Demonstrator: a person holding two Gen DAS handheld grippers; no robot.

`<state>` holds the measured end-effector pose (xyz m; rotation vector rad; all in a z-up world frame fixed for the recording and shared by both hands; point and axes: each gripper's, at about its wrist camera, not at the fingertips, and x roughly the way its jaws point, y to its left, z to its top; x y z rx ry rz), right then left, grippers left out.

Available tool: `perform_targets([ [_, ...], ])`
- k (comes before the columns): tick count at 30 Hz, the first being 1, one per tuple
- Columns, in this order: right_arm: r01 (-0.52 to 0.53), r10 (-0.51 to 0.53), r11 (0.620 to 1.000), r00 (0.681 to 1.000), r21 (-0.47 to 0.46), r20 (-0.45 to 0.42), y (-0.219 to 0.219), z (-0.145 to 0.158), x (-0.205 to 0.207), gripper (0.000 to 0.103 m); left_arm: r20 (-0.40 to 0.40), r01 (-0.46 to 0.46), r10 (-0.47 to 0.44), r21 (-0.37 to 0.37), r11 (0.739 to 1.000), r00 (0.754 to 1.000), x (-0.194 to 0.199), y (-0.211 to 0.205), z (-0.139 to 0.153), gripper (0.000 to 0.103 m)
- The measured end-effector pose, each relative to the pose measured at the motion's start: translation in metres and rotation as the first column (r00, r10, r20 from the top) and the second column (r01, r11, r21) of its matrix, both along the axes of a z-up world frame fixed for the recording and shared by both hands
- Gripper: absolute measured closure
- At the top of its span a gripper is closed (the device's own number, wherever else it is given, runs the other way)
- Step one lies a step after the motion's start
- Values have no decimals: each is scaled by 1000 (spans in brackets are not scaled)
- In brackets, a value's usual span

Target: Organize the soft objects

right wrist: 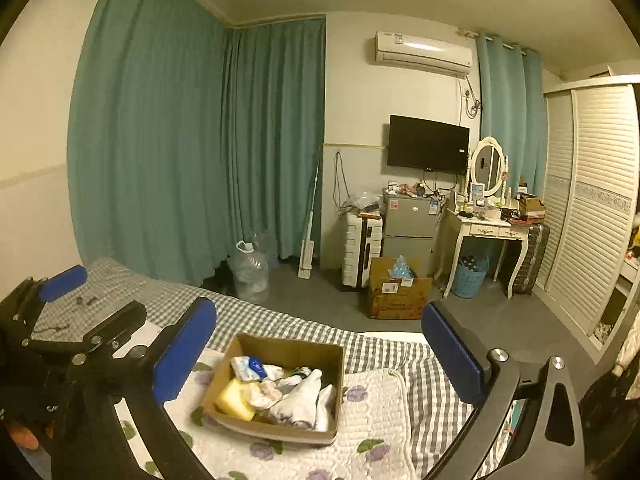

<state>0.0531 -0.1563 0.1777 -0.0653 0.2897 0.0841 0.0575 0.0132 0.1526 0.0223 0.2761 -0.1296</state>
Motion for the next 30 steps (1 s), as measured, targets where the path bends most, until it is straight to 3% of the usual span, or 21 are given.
perform_targets([
  [6, 3, -3, 1000, 999, 1, 43, 2, -17, -32, 0, 45, -45, 45, 7, 999, 998, -23, 3, -22, 0],
  [12, 4, -6, 998, 999, 65, 42, -12, -93, -25, 0, 22, -86, 86, -8, 996, 996, -21, 7, -85, 0],
  [16, 25, -28, 998, 998, 56, 49, -13, -157, -5, 0, 2, -138, 138, 20, 990, 990, -1, 9, -139, 0],
  [19, 37, -37, 999, 999, 4, -6, -9, -186, 16, 0, -33, -137, 137, 8, 991, 990, 10, 13, -166, 0],
  [24, 19, -16, 999, 997, 38, -70, -11, -203, 26, 0, -34, -170, 171, 30, 985, 985, 6, 15, -182, 0],
  [30, 8, -6, 1000, 997, 26, -76, -3, -205, 23, 0, -25, -172, 173, 33, 984, 985, 1, 13, -183, 0],
])
